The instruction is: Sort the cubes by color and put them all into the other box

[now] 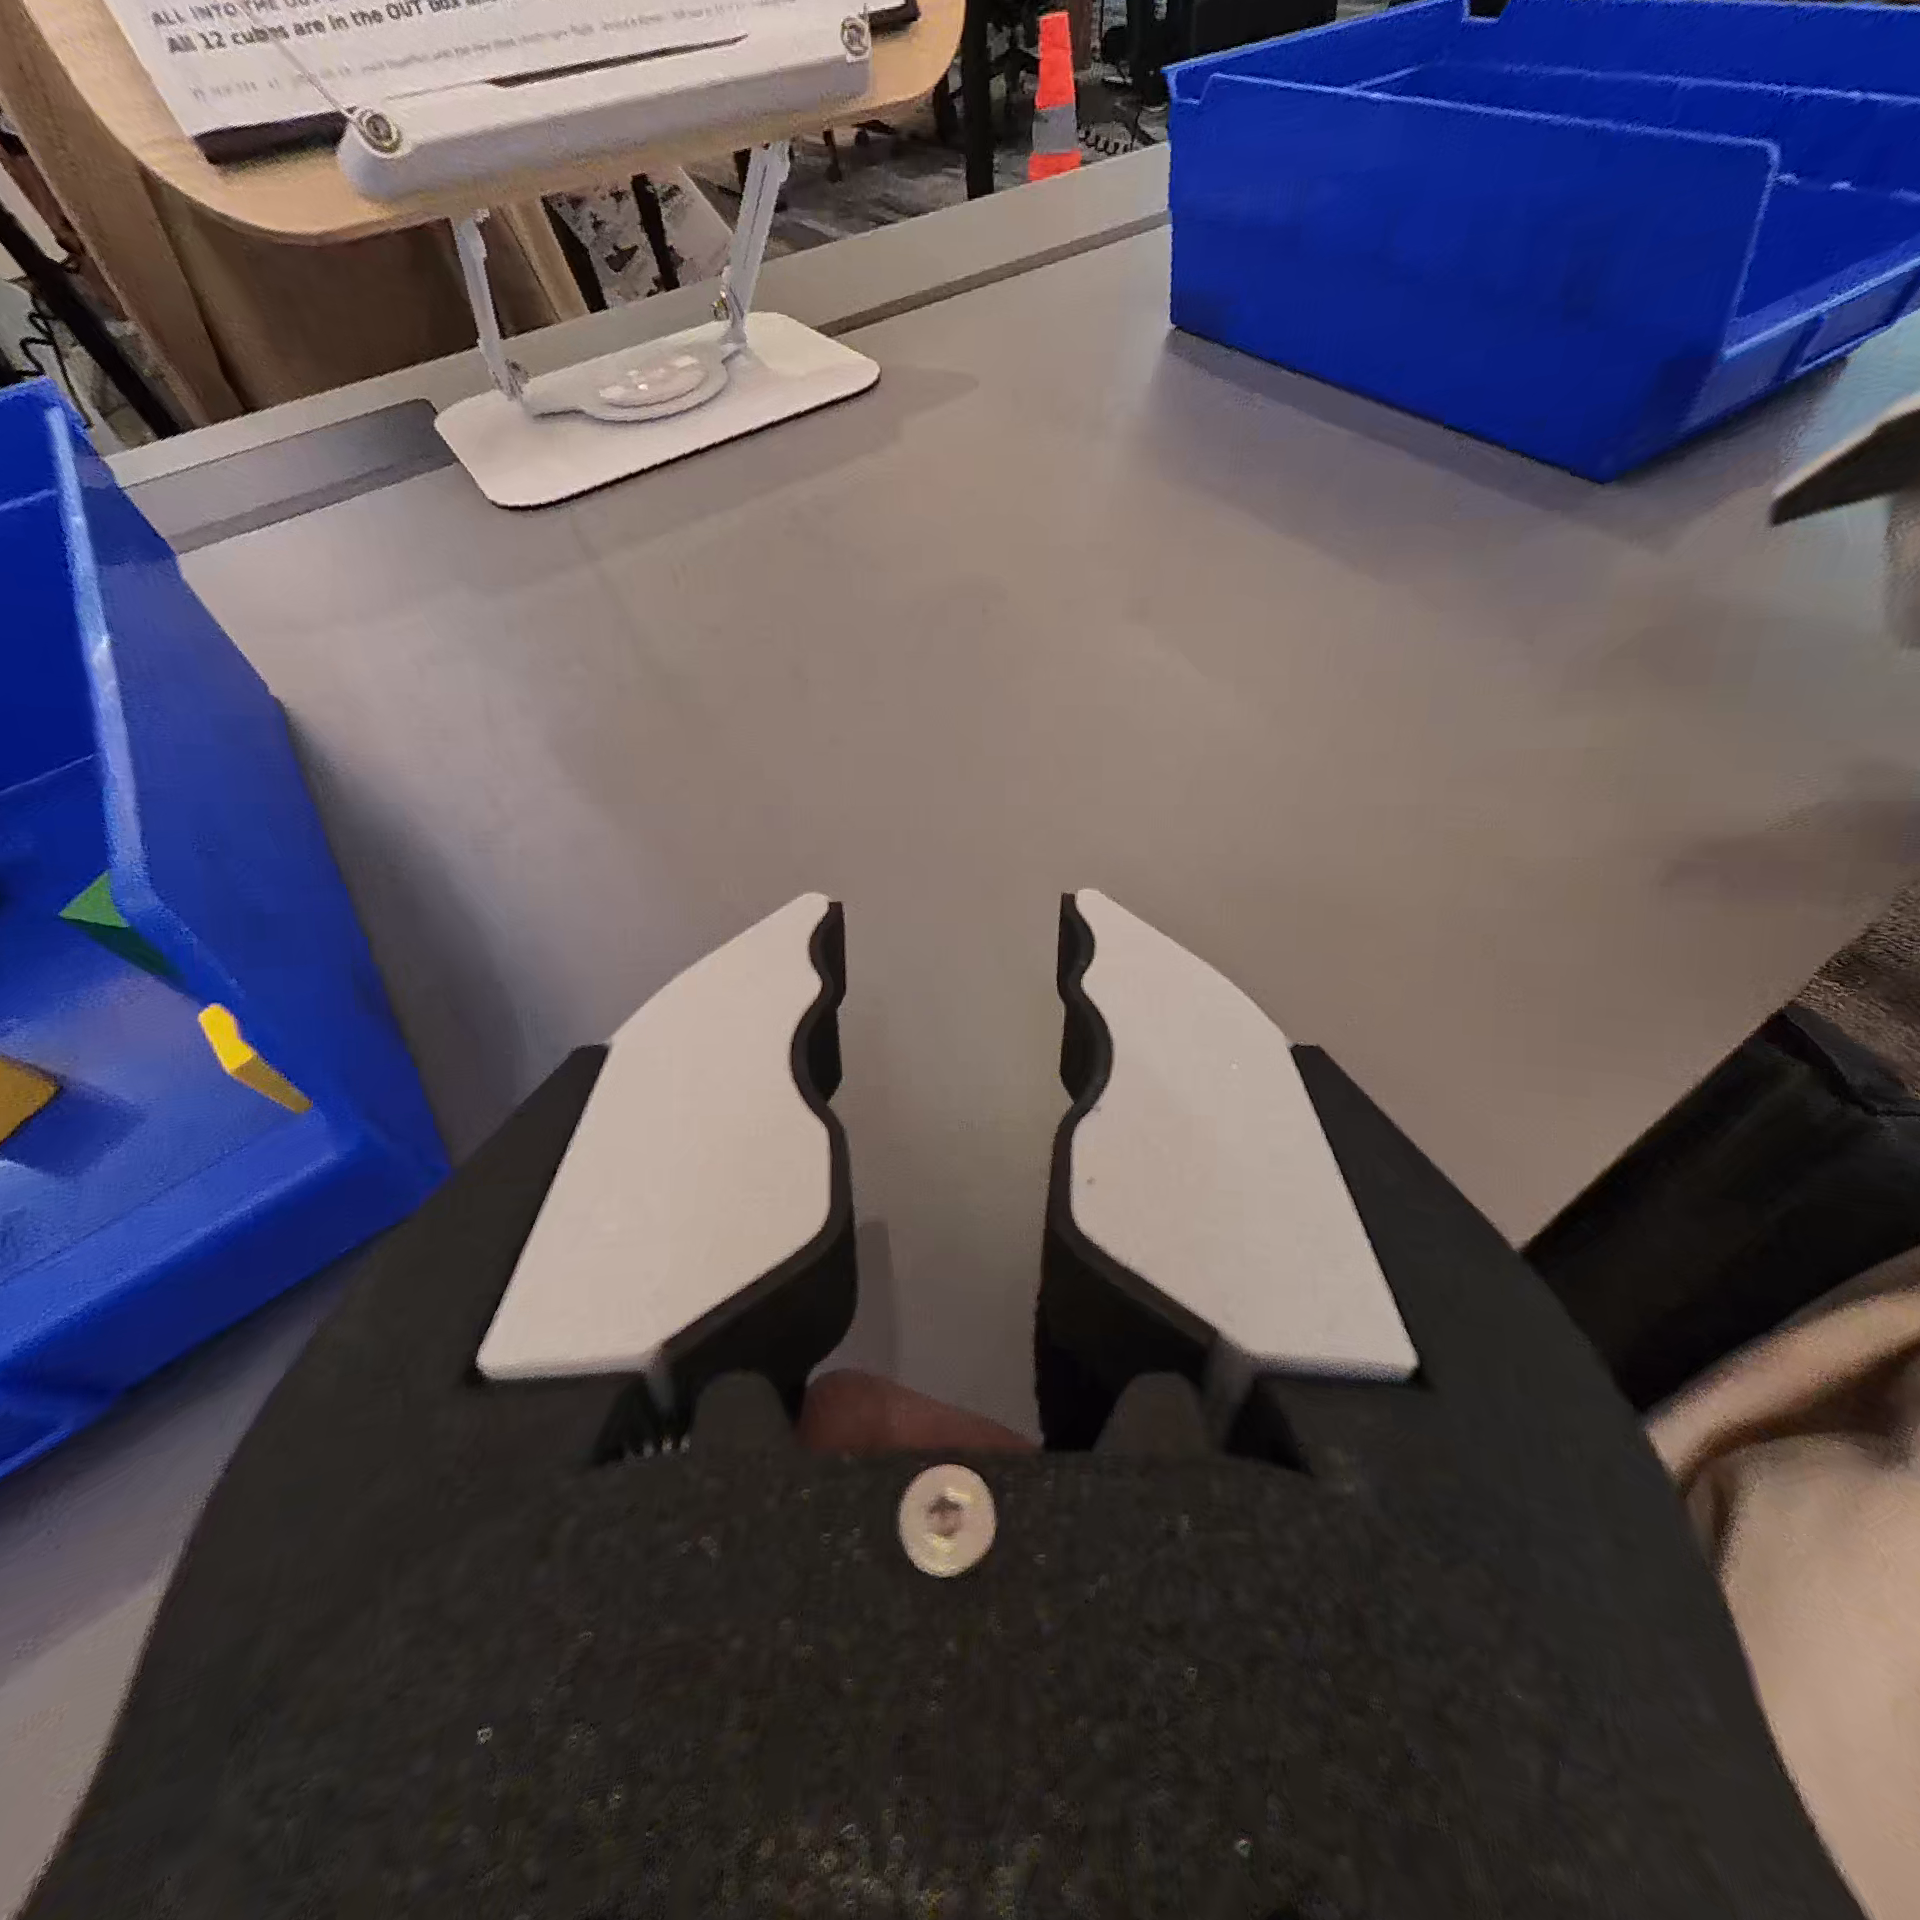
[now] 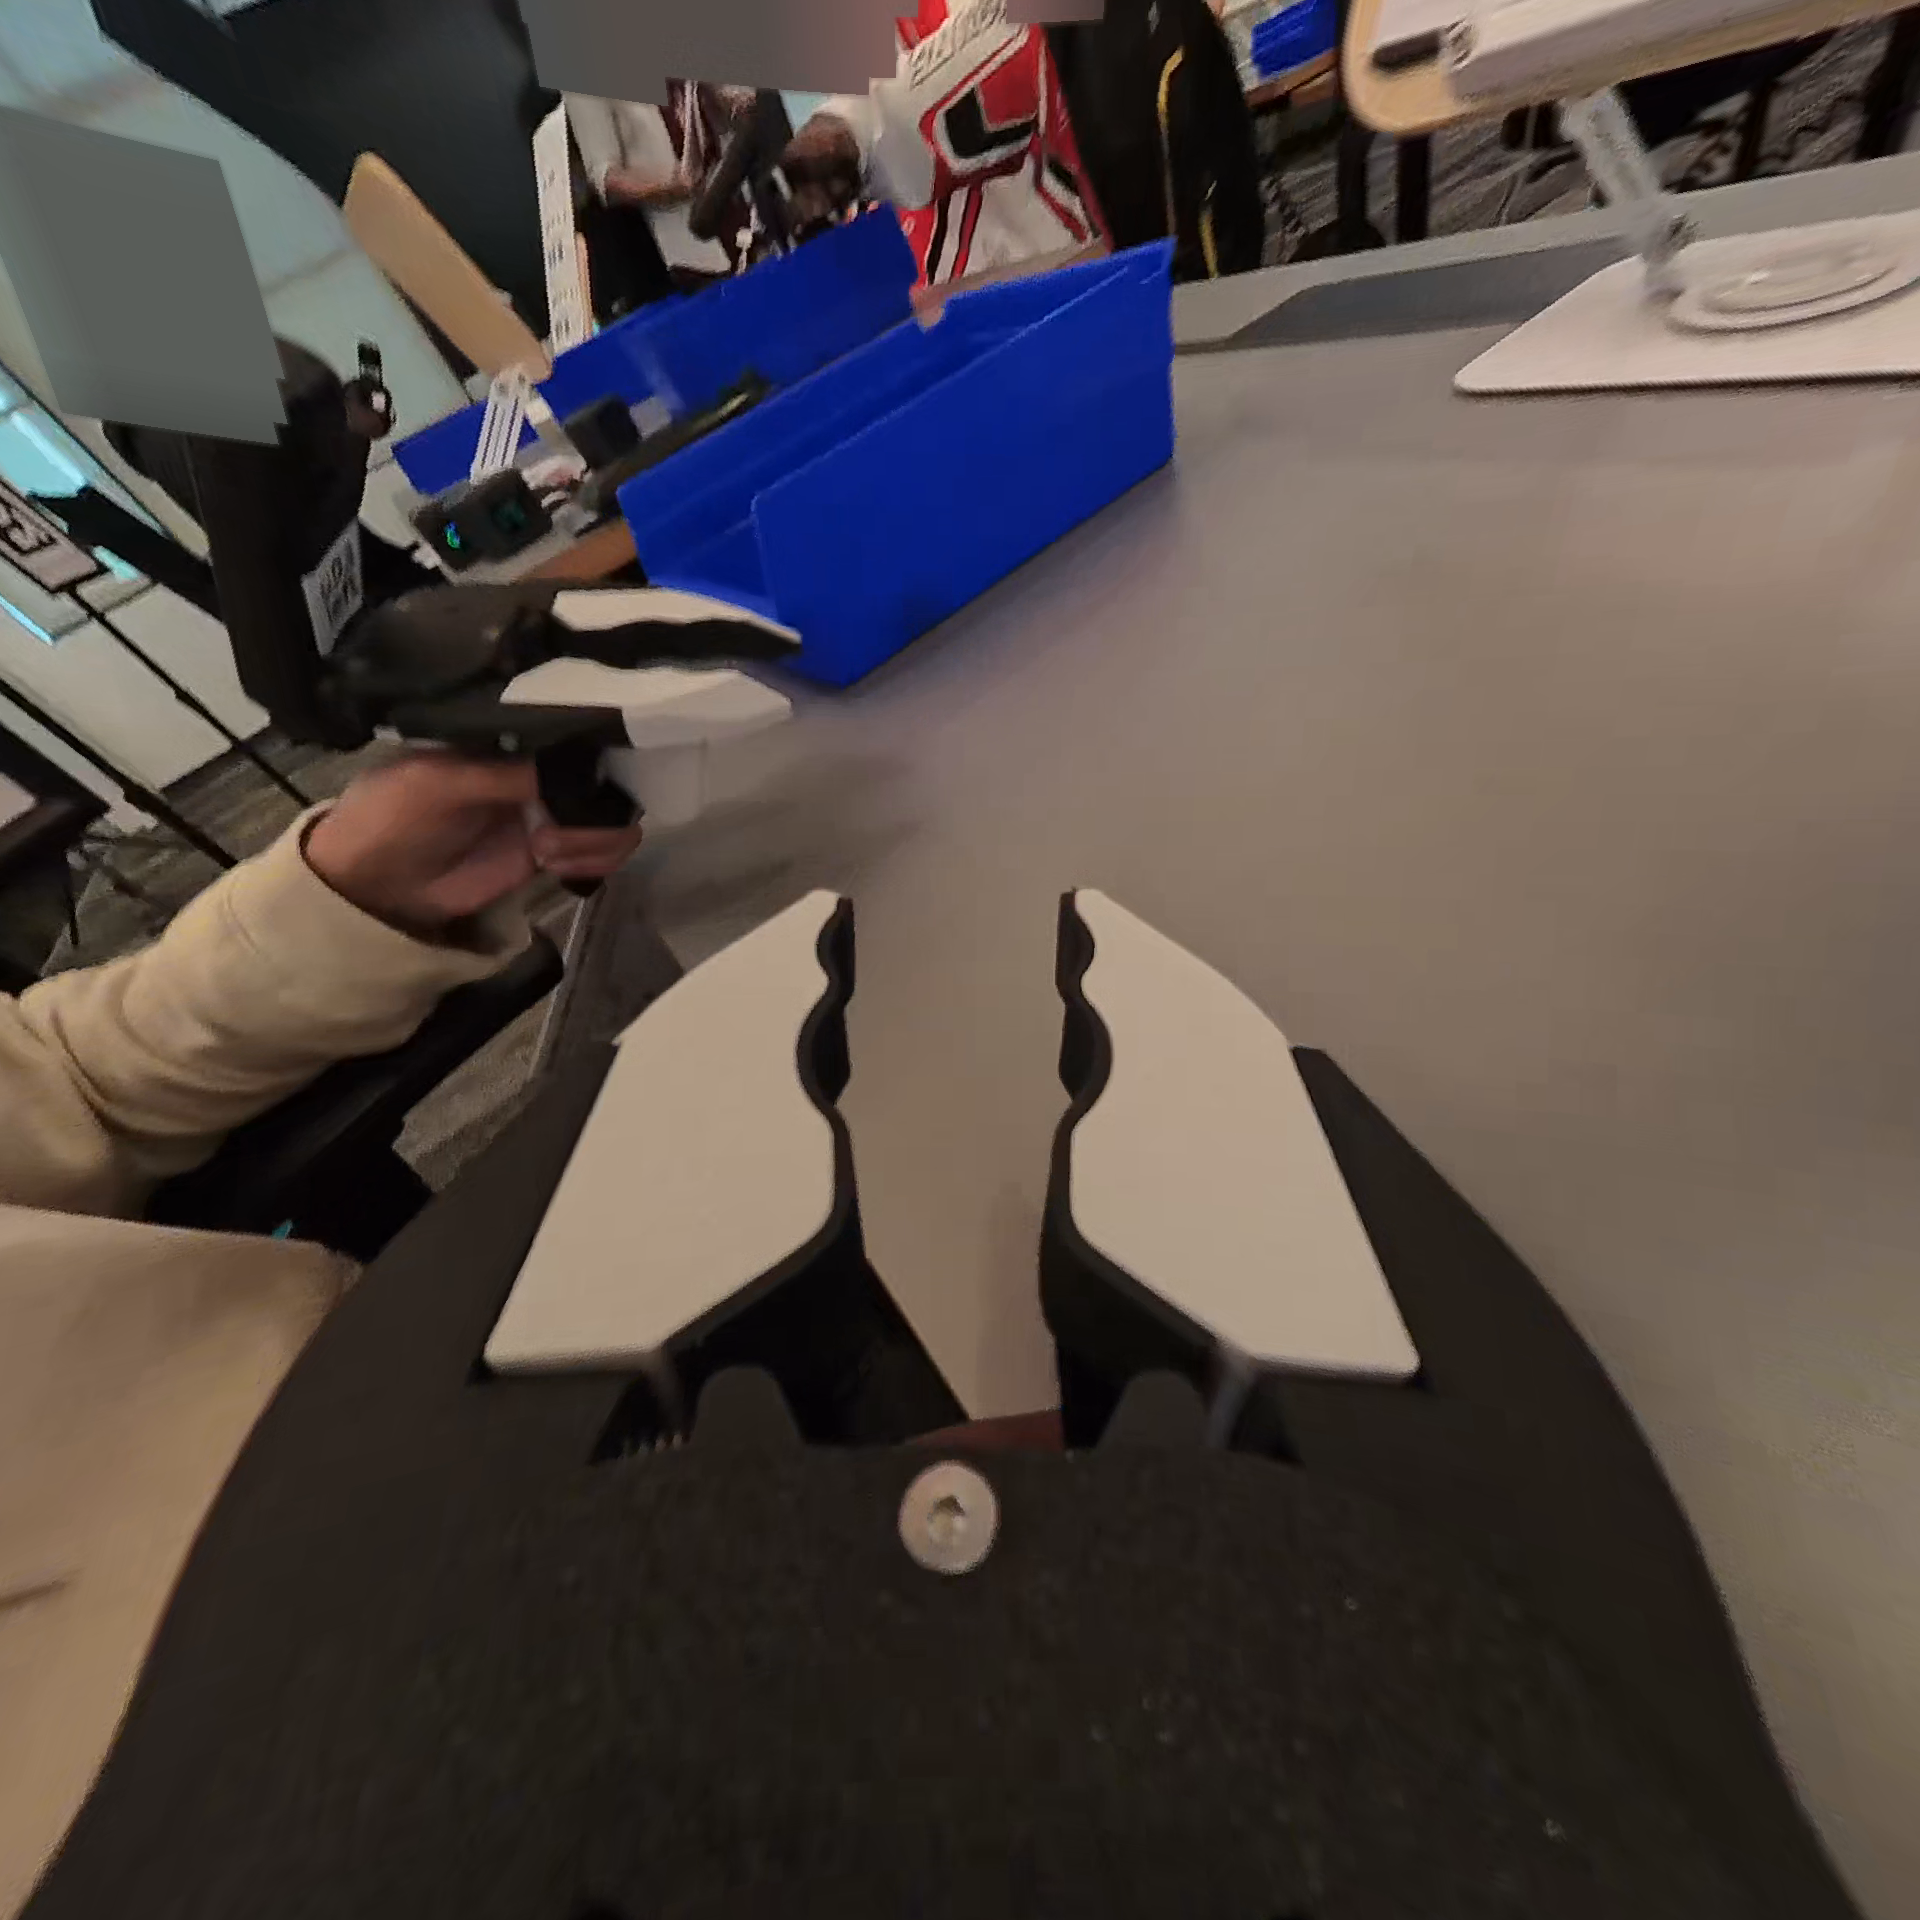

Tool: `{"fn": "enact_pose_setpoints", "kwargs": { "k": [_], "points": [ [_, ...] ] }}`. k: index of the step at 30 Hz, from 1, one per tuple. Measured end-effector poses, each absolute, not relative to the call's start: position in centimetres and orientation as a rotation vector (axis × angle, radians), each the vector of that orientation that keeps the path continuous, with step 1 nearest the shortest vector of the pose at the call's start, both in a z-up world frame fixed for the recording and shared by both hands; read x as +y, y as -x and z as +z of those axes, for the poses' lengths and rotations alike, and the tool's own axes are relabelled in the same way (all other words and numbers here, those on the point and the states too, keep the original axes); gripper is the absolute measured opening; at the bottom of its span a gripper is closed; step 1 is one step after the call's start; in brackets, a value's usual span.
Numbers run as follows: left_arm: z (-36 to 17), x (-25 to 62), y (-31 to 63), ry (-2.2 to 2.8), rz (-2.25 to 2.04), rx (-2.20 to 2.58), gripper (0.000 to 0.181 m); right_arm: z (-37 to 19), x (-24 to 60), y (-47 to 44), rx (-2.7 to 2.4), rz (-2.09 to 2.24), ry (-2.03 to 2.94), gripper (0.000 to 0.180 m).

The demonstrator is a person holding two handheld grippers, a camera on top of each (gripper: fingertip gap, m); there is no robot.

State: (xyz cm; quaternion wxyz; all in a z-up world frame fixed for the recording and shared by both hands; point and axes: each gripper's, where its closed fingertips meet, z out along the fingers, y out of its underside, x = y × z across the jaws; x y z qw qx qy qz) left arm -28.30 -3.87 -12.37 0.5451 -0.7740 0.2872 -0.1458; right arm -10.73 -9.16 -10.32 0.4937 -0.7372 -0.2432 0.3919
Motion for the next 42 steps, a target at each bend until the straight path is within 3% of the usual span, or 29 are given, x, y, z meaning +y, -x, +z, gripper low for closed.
{"fn": "enact_pose_setpoints", "kwargs": {
  "k": [7,13,18,25,27,28,32,36,42],
  "points": [
    [-11.5,-5.7,28.1,1.814,-0.403,0.821,0.040,-11.7,-9.1,11.4,-0.608,0.979,1.850,0.037],
    [-3.7,-2.3,35.1,1.839,-0.230,0.889,0.035,-11.1,-8.8,10.8,-0.586,1.010,1.844,0.037],
    [-8.9,6.8,42.7,2.267,0.113,1.078,0.042,-11.4,-9.0,11.2,-0.625,1.008,1.859,0.037],
    [-16.7,13.8,44.0,2.583,0.073,1.180,0.050,-11.4,-9.1,10.8,-0.645,0.943,1.860,0.037],
    [-17.7,14.7,44.0,2.594,0.087,1.197,0.045,-11.4,-9.0,10.5,-0.636,0.937,1.859,0.037],
    [-18.3,14.8,44.2,2.613,0.096,1.208,0.031,-11.4,-8.9,10.3,-0.631,0.938,1.862,0.036],
    [-18.3,14.0,44.8,2.617,0.107,1.255,0.029,-11.3,-8.9,10.0,-0.615,0.948,1.866,0.036],
    [-14.5,13.0,44.9,2.453,0.086,1.158,0.029,-11.4,-8.7,9.9,-0.619,0.938,1.865,0.035],
    [-2.7,5.8,39.9,1.762,-0.178,0.945,0.029,-11.3,-8.4,10.0,-0.602,0.957,1.861,0.035]
  ]
}}
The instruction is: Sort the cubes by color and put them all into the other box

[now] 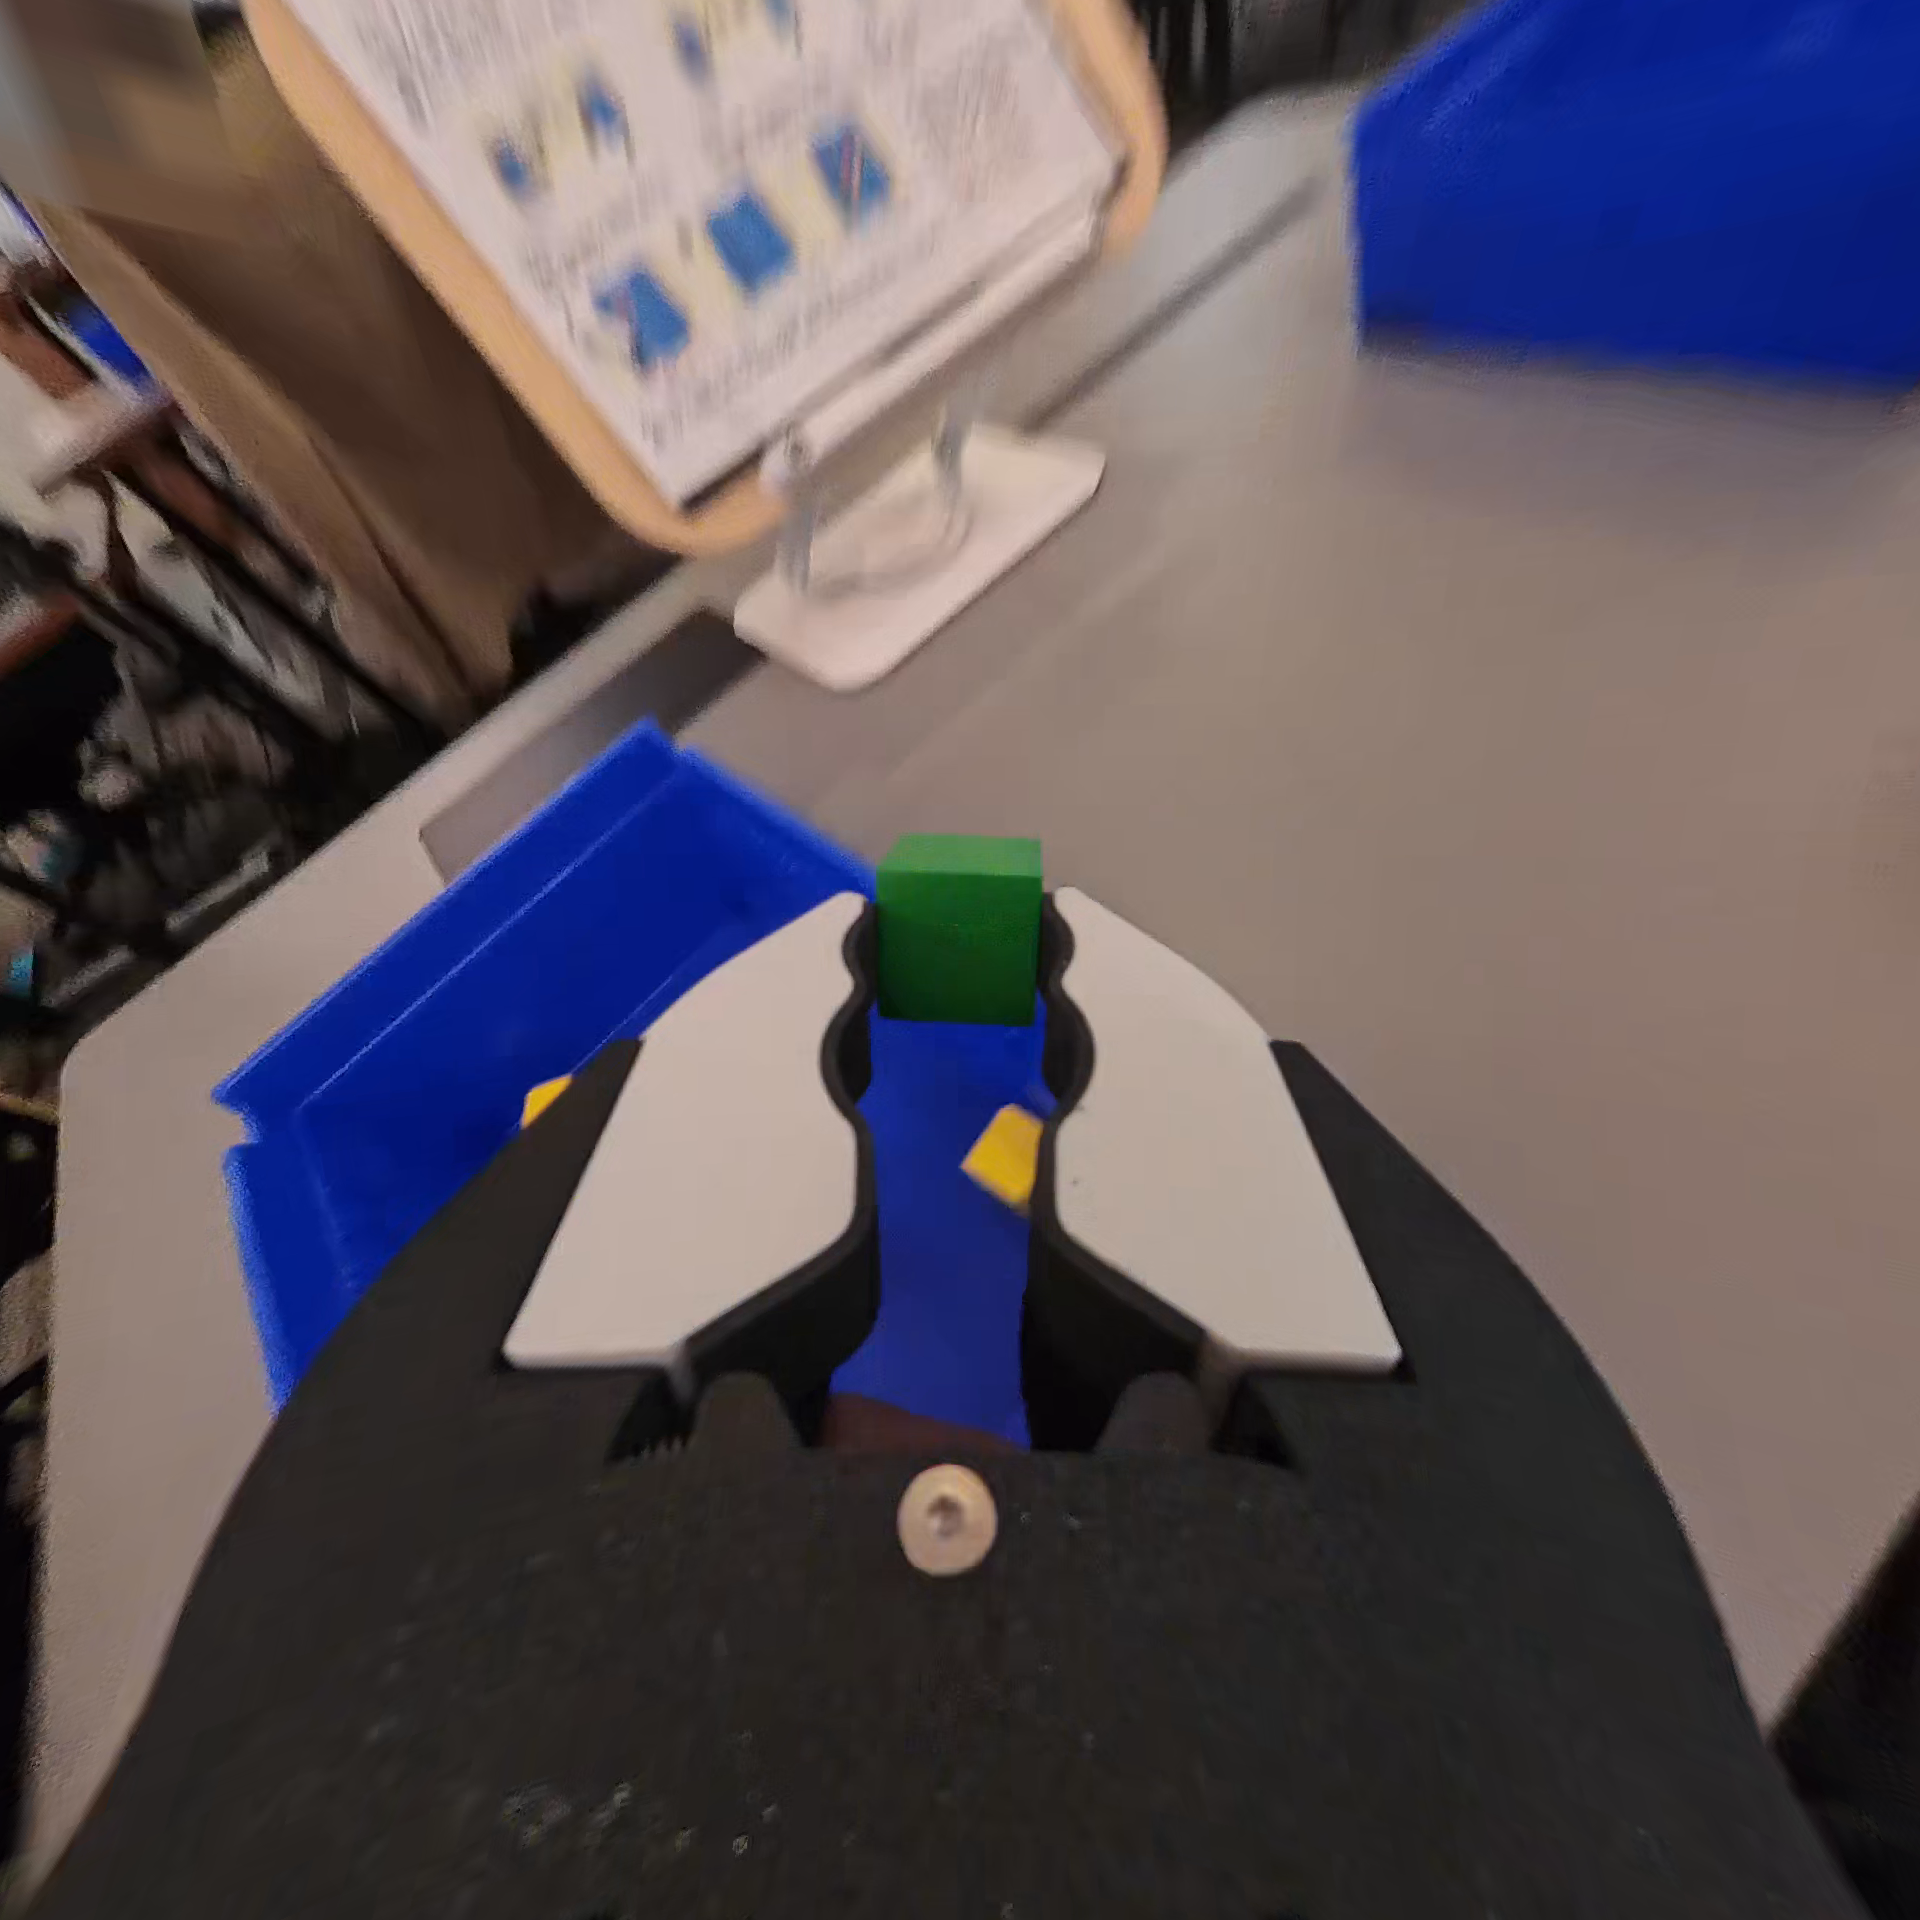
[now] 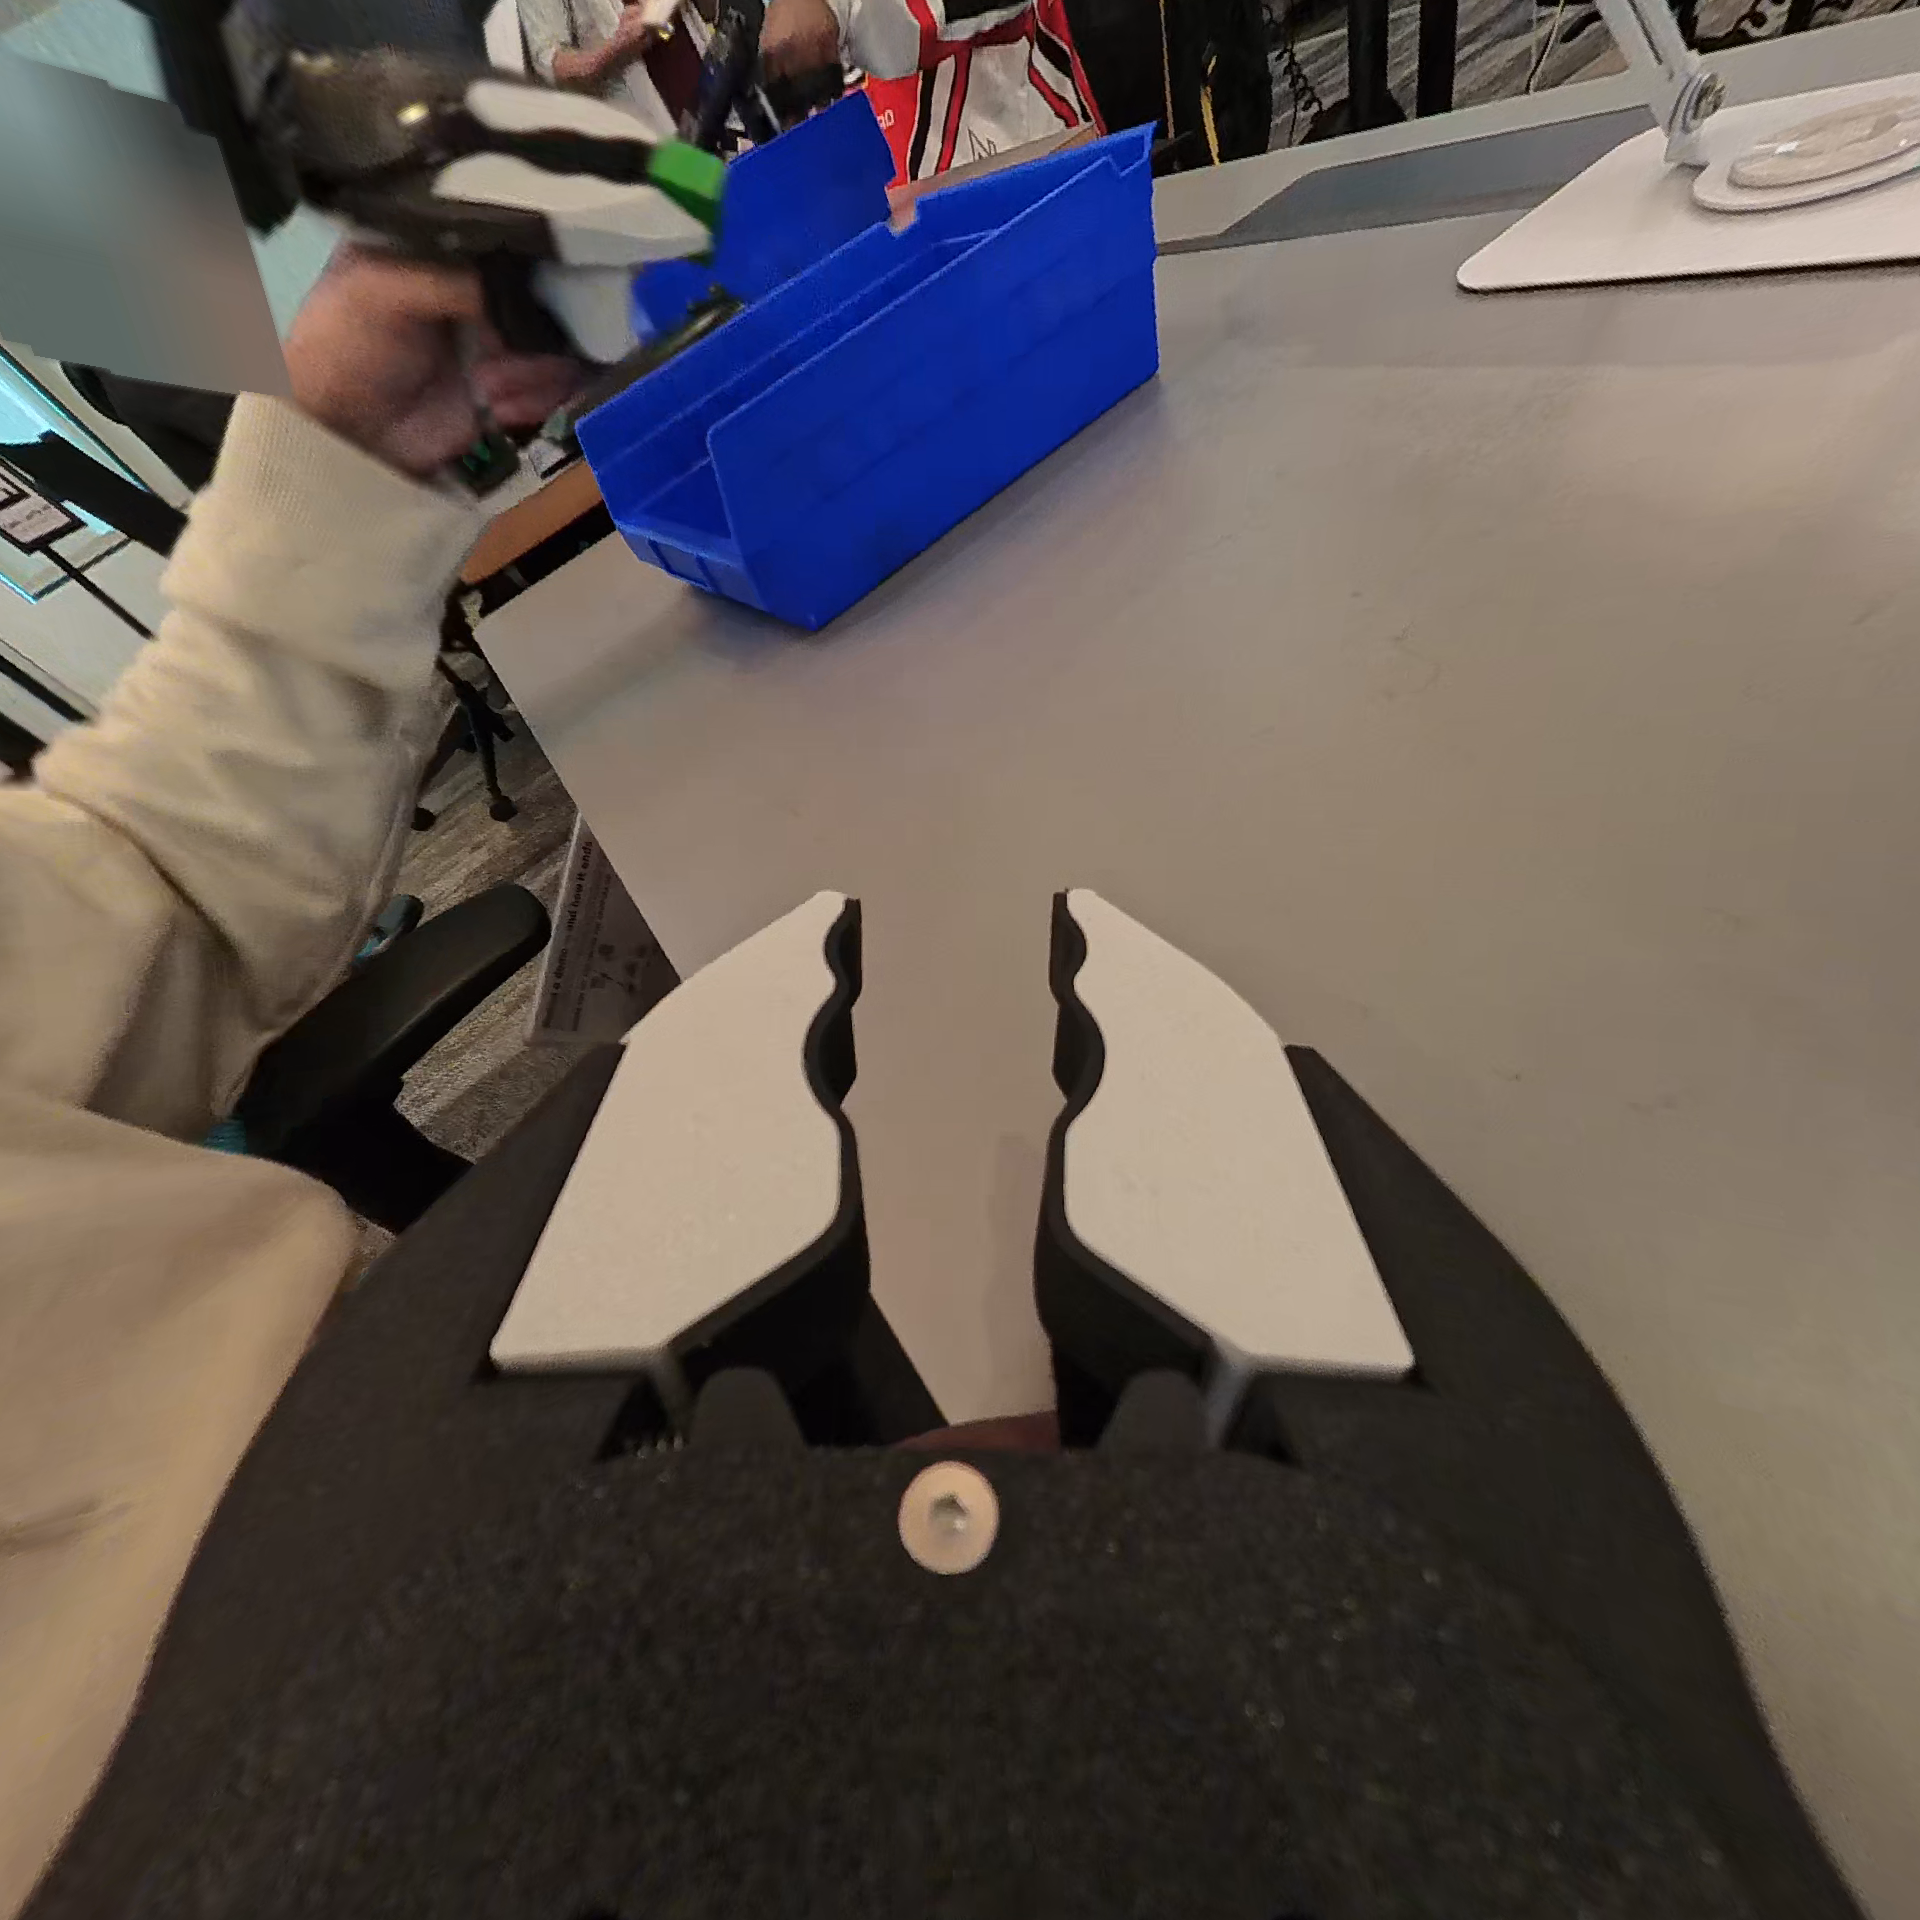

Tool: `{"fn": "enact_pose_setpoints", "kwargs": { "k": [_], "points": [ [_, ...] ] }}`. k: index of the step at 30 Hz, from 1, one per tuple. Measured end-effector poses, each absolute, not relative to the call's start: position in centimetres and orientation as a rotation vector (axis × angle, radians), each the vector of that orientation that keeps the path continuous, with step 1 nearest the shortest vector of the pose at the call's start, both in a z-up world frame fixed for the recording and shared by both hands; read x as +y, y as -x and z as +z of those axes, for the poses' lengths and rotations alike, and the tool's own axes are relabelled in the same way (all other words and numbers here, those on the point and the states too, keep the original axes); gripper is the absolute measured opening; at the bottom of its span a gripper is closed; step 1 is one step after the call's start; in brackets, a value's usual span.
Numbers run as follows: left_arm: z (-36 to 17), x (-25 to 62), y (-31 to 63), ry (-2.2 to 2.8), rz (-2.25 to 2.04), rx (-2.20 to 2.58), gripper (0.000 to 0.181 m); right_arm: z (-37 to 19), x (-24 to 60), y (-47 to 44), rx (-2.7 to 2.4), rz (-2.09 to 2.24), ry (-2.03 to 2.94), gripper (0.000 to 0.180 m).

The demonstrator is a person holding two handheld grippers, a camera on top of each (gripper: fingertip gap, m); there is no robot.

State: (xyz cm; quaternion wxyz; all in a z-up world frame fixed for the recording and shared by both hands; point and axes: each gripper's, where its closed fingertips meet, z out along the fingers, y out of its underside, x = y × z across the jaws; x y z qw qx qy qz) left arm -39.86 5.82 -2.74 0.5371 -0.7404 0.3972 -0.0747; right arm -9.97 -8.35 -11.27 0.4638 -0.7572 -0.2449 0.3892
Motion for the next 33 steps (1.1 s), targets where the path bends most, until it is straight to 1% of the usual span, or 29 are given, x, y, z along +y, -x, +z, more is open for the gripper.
{"fn": "enact_pose_setpoints", "kwargs": {
  "k": [2,5,8,11,13,19,20,21,23,24,25,27,29,33],
  "points": [
    [-2.0,2.0,38.2,1.642,-0.264,0.911,0.029,-10.7,-8.4,10.1,-0.578,1.015,1.840,0.034],
    [-2.4,-2.4,35.2,1.509,-0.385,0.905,0.028,-9.1,-8.8,10.6,-0.495,1.230,1.775,0.035],
    [-2.3,-5.7,30.9,1.321,-0.529,0.976,0.028,-6.6,-9.7,12.3,-0.401,1.641,1.685,0.038],
    [-2.3,-7.1,26.5,1.183,-0.555,1.035,0.028,-3.8,-10.5,14.3,-0.318,2.087,1.583,0.042],
    [-2.9,-7.9,23.6,1.147,-0.576,1.101,0.029,-3.0,-11.0,15.8,-0.316,2.228,1.555,0.042],
    [-4.5,-10.2,17.5,1.071,-0.598,1.324,0.029,-3.9,-11.3,19.2,-0.374,2.257,1.611,0.048],
    [-4.9,-10.4,16.8,1.061,-0.588,1.349,0.029,-3.9,-11.3,19.3,-0.370,2.281,1.607,0.047],
    [-5.3,-10.7,16.3,1.057,-0.582,1.372,0.028,-4.1,-11.5,19.3,-0.383,2.295,1.610,0.032],
    [-6.2,-10.4,15.8,1.103,-0.553,1.376,0.028,-4.9,-11.3,18.9,-0.385,2.256,1.636,0.029],
    [-6.7,-10.3,15.9,1.149,-0.544,1.374,0.034,-5.5,-11.0,18.7,-0.382,2.212,1.678,0.029],
    [-7.0,-10.2,16.0,1.188,-0.537,1.362,0.046,-5.9,-10.6,18.3,-0.363,2.166,1.692,0.029],
    [-7.2,-10.4,16.9,1.252,-0.551,1.310,0.054,-6.1,-10.2,17.0,-0.329,2.126,1.683,0.029],
    [-7.3,-10.5,18.2,1.330,-0.622,1.199,0.053,-6.4,-10.0,15.5,-0.321,2.053,1.686,0.029],
    [-8.3,-10.5,21.1,1.496,-0.797,0.933,0.047,-7.7,-9.5,12.2,-0.374,1.732,1.758,0.029]
  ]
}}
